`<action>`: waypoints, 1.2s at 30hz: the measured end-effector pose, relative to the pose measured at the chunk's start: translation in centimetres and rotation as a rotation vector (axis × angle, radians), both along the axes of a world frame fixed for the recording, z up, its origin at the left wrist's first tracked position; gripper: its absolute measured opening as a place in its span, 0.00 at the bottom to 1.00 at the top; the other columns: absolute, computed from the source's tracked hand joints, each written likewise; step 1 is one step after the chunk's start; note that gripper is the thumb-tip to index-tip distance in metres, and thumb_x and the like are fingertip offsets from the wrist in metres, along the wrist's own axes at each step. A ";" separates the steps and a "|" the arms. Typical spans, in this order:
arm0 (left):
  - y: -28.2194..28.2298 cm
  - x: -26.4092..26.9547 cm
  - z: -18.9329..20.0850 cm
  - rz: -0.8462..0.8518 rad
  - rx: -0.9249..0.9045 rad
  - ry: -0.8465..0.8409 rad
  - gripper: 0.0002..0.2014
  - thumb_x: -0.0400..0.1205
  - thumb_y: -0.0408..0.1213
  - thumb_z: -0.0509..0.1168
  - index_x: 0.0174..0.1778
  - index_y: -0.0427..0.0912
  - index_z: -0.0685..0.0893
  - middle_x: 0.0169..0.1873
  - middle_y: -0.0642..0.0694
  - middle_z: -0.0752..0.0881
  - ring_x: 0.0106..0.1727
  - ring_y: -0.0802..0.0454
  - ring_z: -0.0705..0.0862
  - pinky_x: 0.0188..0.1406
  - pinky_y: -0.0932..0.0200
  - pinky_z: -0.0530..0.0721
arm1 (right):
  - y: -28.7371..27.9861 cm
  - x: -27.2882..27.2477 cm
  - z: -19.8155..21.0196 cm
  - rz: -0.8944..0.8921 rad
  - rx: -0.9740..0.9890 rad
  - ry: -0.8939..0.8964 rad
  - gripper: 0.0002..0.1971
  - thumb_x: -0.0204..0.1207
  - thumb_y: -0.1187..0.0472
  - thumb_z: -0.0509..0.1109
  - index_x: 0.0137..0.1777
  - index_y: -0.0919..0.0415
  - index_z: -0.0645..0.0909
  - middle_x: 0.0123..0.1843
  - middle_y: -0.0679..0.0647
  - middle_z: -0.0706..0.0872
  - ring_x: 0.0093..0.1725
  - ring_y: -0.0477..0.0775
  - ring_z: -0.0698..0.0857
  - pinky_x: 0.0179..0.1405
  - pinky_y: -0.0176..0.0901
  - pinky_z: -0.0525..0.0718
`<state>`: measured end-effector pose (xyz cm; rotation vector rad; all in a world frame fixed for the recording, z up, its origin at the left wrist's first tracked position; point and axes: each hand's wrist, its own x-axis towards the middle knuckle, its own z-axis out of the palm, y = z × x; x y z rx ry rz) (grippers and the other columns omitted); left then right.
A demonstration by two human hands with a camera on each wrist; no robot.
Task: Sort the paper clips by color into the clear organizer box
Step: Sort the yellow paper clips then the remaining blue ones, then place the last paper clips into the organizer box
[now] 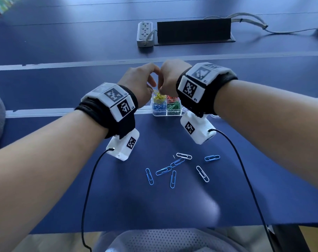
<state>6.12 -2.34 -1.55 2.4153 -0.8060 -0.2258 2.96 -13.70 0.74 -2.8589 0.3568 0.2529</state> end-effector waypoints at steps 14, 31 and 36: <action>0.1 -0.7 -0.5 -0.053 0.099 -0.104 0.23 0.76 0.24 0.59 0.63 0.51 0.77 0.46 0.52 0.83 0.46 0.50 0.80 0.53 0.54 0.82 | -0.7 -2.2 -0.3 0.039 0.053 -0.025 0.15 0.76 0.64 0.65 0.57 0.51 0.87 0.46 0.49 0.83 0.40 0.50 0.79 0.23 0.33 0.68; 4.0 -6.7 1.1 -0.396 0.294 -0.010 0.03 0.73 0.43 0.72 0.34 0.53 0.85 0.25 0.55 0.83 0.27 0.67 0.79 0.30 0.79 0.72 | -0.7 -12.3 0.4 0.382 -0.055 0.079 0.12 0.70 0.63 0.67 0.47 0.51 0.90 0.41 0.46 0.89 0.44 0.48 0.85 0.34 0.22 0.75; 4.4 -8.7 0.6 -0.470 0.395 0.018 0.02 0.75 0.43 0.70 0.39 0.52 0.87 0.28 0.57 0.85 0.28 0.67 0.79 0.31 0.77 0.72 | -1.7 -15.2 -0.5 0.357 -0.056 0.184 0.11 0.70 0.61 0.71 0.52 0.49 0.88 0.34 0.42 0.83 0.39 0.43 0.78 0.33 0.30 0.73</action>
